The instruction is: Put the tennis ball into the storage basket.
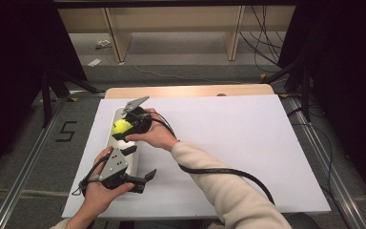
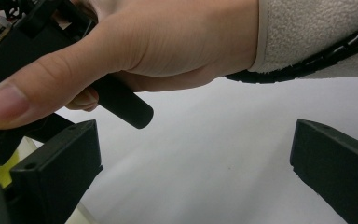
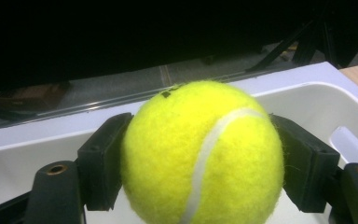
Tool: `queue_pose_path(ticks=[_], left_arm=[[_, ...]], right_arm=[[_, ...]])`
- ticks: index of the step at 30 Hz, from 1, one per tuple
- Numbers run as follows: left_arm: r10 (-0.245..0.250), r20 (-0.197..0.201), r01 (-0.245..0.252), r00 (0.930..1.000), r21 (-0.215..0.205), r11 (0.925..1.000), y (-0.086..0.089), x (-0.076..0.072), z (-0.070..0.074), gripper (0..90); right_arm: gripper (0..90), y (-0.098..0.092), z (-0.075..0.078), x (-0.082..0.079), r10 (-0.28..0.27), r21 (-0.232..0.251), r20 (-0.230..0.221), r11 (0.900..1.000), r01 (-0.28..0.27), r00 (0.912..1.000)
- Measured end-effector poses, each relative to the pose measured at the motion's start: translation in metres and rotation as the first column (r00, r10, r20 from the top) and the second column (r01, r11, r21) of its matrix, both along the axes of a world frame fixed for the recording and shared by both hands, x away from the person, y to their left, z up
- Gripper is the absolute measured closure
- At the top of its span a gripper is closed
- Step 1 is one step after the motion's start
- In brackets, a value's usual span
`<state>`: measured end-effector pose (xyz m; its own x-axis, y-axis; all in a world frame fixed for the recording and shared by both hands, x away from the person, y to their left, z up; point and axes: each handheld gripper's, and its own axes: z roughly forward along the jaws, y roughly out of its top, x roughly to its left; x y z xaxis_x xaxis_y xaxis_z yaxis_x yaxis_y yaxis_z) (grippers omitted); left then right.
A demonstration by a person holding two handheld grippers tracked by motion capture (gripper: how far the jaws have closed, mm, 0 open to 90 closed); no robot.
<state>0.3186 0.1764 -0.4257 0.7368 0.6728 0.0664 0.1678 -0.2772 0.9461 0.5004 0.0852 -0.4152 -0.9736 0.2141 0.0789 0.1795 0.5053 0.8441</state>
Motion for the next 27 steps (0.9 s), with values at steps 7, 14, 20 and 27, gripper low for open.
queue_pose_path(ticks=[7,14,20,27], left_arm=[[0.0,0.0,0.0,1.0,0.0,1.0,0.0,0.0001,-0.0001,1.3],[0.0,-0.001,0.0,1.0,-0.001,1.0,-0.0002,0.0001,0.0,1.3],[0.0,0.0,0.0,1.0,0.0,1.0,0.0002,0.0001,0.0001,1.3],[0.0,-0.001,0.0,1.0,0.001,1.0,-0.0002,0.0,-0.0001,1.3]], right_arm=[[26.8,0.0003,-0.0019,0.0014,0.001,-0.006,-0.001,1.0,-0.001,1.0],[26.8,0.0041,-0.006,0.0005,0.011,-0.024,-0.01,1.0,-0.012,0.9999],[26.7,0.0068,-0.0091,0.0002,0.011,-0.027,-0.017,1.0,-0.011,0.9998],[26.7,0.0077,-0.01,0.0003,0.014,-0.034,-0.019,0.999,-0.015,0.9997]])
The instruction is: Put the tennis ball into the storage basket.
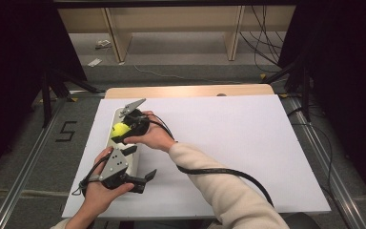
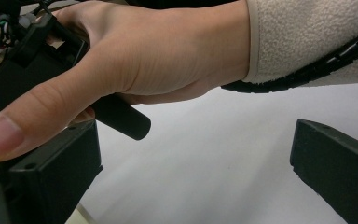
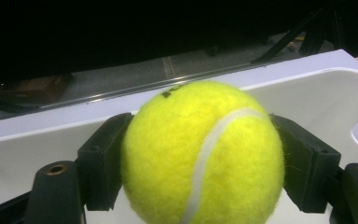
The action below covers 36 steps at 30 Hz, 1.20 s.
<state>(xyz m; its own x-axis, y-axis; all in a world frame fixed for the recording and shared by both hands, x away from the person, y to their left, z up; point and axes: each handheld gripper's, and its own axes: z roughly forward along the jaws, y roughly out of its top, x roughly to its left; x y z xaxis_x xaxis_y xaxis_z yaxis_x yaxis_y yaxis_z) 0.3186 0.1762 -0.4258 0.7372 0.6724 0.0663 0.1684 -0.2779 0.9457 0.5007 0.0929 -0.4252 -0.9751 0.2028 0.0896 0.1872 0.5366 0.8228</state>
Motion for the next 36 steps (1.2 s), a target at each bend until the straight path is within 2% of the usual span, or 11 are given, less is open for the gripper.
queue_pose_path(ticks=[11,15,17,29,36], left_arm=[[-0.001,-0.001,0.001,1.0,0.001,1.0,0.0,0.0,0.0,1.3],[-0.001,-0.002,0.001,1.0,0.001,1.0,0.0,0.0,0.0,1.3],[-0.001,-0.002,0.001,1.0,0.001,1.0,0.0,0.0,0.0,1.3],[-0.002,-0.004,0.002,1.0,0.002,1.0,0.0,0.0,-0.001,1.3],[-0.001,-0.003,0.001,1.0,0.002,1.0,0.0,0.0,-0.001,1.3]], right_arm=[[25.3,0.002,-0.004,0.0,-0.001,-0.008,0.003,1.0,0.001,1.0],[16.6,0.001,-0.002,0.001,-0.006,0.039,-0.011,0.999,0.006,0.9999],[15.7,-0.001,0.002,0.003,-0.013,0.054,-0.002,0.998,0.013,0.9999],[15.6,-0.02,0.012,0.008,-0.052,0.084,0.005,0.995,0.051,0.9986],[15.6,-0.037,0.019,0.011,-0.075,0.092,0.012,0.993,0.074,0.9971]])
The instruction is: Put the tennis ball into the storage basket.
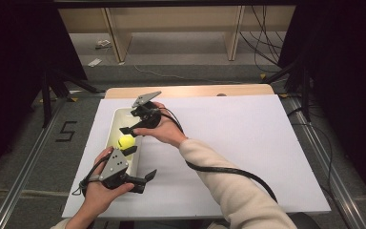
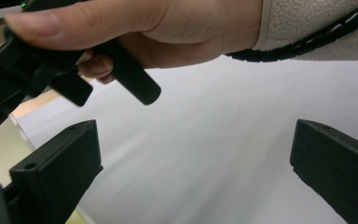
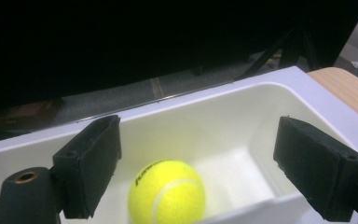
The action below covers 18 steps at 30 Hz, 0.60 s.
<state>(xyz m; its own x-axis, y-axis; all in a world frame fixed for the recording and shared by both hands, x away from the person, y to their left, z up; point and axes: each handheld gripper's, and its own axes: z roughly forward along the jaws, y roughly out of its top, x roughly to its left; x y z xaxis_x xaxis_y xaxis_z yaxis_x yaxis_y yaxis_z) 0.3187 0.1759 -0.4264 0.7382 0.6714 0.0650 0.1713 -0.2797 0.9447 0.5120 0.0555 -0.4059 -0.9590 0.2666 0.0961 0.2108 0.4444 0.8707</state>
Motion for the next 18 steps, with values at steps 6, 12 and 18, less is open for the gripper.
queue_pose_path(ticks=[6,12,18], left_arm=[[0.0,0.0,0.0,1.0,0.001,1.0,0.0,0.0,0.0,1.3],[0.002,0.001,-0.002,1.0,-0.002,1.0,0.0,0.0,0.0,1.3],[0.002,0.001,-0.002,1.0,-0.002,1.0,0.0,0.0,0.0,1.3]], right_arm=[[15.6,-0.018,0.001,0.001,-0.025,0.018,-0.006,1.0,0.025,0.9997],[15.6,-0.034,0.002,0.0,-0.046,0.018,-0.004,0.999,0.046,0.9989],[15.5,-0.052,0.005,0.001,-0.076,0.024,0.005,0.997,0.076,0.9971]])
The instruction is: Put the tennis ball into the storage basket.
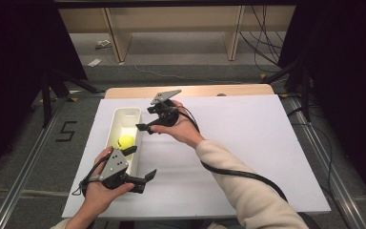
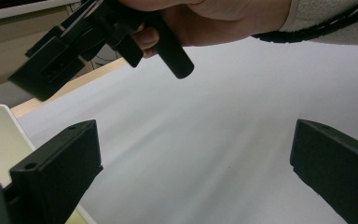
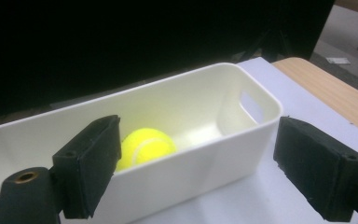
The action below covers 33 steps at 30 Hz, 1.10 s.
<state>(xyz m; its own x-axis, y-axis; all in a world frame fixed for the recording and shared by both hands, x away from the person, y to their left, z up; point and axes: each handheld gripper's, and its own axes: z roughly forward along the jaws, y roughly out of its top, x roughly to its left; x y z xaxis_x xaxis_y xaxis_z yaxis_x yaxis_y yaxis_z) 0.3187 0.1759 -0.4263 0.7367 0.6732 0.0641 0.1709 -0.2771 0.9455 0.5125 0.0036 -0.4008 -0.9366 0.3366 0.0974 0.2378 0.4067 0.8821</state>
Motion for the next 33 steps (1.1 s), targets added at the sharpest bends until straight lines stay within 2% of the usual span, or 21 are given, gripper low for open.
queue_pose_path(ticks=[16,24,33], left_arm=[[0.002,0.002,-0.002,1.0,-0.001,1.0,0.0,0.0,0.0,1.3],[0.004,-0.001,-0.004,1.0,-0.004,1.0,0.0,0.0,0.0,1.3],[0.004,-0.001,-0.004,1.0,-0.004,1.0,-0.001,0.0,0.0,1.3]], right_arm=[[15.5,-0.055,0.002,-0.008,-0.08,0.008,0.004,0.997,0.08,0.9968],[15.5,-0.072,-0.002,-0.013,-0.101,0.009,-0.001,0.995,0.101,0.9949],[15.5,-0.092,-0.001,-0.017,-0.126,0.009,0.015,0.992,0.126,0.9919]])
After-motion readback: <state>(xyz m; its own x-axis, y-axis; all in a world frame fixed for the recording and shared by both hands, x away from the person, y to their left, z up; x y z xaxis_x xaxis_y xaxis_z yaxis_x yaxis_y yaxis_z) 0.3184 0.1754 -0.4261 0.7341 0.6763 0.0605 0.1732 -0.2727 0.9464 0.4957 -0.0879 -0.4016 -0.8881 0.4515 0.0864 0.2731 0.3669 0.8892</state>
